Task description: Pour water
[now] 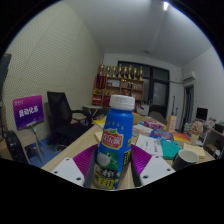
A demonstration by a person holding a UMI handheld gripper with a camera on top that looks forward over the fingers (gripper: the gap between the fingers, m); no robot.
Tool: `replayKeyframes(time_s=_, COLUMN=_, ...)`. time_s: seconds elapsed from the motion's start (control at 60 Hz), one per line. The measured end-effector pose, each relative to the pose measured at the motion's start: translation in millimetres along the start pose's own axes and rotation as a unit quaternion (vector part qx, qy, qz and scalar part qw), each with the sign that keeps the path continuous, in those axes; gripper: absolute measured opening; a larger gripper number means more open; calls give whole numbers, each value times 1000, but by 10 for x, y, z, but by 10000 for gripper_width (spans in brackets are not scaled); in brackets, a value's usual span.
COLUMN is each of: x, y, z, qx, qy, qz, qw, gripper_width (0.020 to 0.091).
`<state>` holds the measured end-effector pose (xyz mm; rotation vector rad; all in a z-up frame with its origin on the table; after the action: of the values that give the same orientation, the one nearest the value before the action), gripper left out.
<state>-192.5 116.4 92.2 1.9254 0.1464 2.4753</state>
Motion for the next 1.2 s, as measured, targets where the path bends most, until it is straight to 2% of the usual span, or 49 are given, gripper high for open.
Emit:
replayKeyframes(time_s=0.017, x=3, y=-2, z=2, qx=1, qy=0, qz=3, qw=1000, gripper_width=559)
replayKeyframes(time_s=0.133, x=25, y=27, z=6, qx=23, qy=-22, qz=15, qw=999, gripper_width=524)
replayKeyframes(time_s=0.167, x=-26, y=-8, z=70, qx=34, qy=-28, qz=22, qw=999, gripper_width=493)
replayKeyframes(time_s=0.217, x=-8, y=23, z=78, qx=41, qy=-42, qz=28, qw=998, gripper_width=503)
replayKeyframes(time_s=0.233, x=-2, y=42, z=87, qx=44, qy=-48, qz=30, qw=997, gripper_width=474)
replayKeyframes(time_s=0.333, x=28, y=121, z=150, qx=76, qy=-146, qz=23, qw=986, gripper_width=473)
replayKeyframes(time_s=0.417, x=247, y=240, z=262, qx=118, qy=-263, qz=35, qw=957, gripper_width=473)
replayKeyframes(time_s=0.517, x=587, y=493, z=417, qx=158, qy=-410, qz=48, qw=897, gripper_width=471)
replayKeyframes(time_s=0.567, x=596, y=552, z=653, qx=187, qy=-472, qz=53, qw=860, gripper_width=472)
replayKeyframes(time_s=0.683, x=663, y=694, z=880, qx=221, qy=-590, qz=46, qw=775, gripper_width=472)
replayKeyframes(time_s=0.9, x=752, y=914, z=1046, qx=295, qy=-766, qz=11, qw=571, gripper_width=472)
replayKeyframes(time_s=1.083, x=581, y=959, z=965, qx=289, qy=-831, qz=-30, qw=475, gripper_width=471)
replayKeyframes(time_s=1.2, x=506, y=1032, z=928, qx=274, qy=-840, qz=-29, qw=467, gripper_width=472)
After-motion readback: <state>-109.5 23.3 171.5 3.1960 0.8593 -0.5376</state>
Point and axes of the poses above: the point between the fingertips, and its own axes, seen from behind it with the camera up: z to the right, x up, y backward, against the way the camera looks, the point moved 5 cm from there along y, backward, against the way the camera looks, and after that the axes turned 7 degrees about y, right-handed, at the moved point
